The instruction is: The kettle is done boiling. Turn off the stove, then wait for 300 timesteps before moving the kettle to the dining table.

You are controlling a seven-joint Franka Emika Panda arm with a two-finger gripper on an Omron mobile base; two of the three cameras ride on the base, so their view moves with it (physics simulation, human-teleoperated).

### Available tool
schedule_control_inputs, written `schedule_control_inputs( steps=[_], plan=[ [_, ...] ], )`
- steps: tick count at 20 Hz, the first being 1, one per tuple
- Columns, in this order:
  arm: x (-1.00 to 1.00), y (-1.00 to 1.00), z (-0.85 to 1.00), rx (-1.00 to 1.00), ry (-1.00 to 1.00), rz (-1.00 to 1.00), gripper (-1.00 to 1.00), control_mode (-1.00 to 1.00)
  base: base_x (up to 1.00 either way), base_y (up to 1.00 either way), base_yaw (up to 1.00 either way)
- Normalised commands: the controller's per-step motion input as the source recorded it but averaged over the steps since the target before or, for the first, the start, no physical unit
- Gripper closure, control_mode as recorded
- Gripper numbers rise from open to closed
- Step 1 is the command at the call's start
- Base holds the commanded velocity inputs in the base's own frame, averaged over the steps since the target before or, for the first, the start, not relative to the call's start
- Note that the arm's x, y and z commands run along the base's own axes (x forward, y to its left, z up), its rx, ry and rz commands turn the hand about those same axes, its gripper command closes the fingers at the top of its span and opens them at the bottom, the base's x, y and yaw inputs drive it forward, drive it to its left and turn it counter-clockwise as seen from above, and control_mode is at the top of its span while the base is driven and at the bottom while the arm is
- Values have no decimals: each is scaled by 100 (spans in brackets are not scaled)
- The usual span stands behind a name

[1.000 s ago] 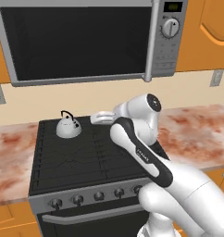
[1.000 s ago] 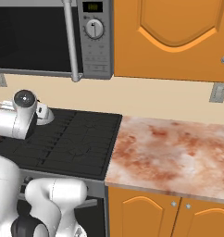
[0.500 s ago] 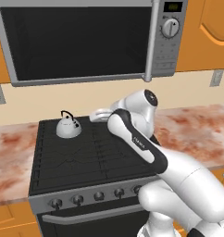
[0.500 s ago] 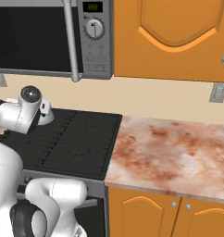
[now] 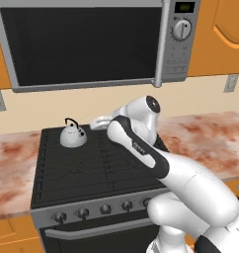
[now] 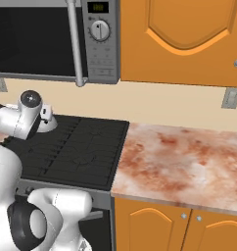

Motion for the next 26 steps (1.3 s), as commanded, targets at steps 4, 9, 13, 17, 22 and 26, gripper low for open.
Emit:
schedule_control_inputs(
  steps=[4,9,13,17,22,26],
  plan=[
    [22,6,-9,0,-1,2,-100,-100,0,0,0],
    [27,2,-6,-1,0,4,-100,-100,0,0,0],
    [27,3,-9,-2,0,5,-100,-100,0,0,0],
    [26,9,-13,-4,0,4,-100,-100,0,0,0],
    [21,16,-10,-3,0,1,-100,-100,0,0,0],
    [18,18,-3,-1,0,0,-100,-100,0,0,0]
  ],
)
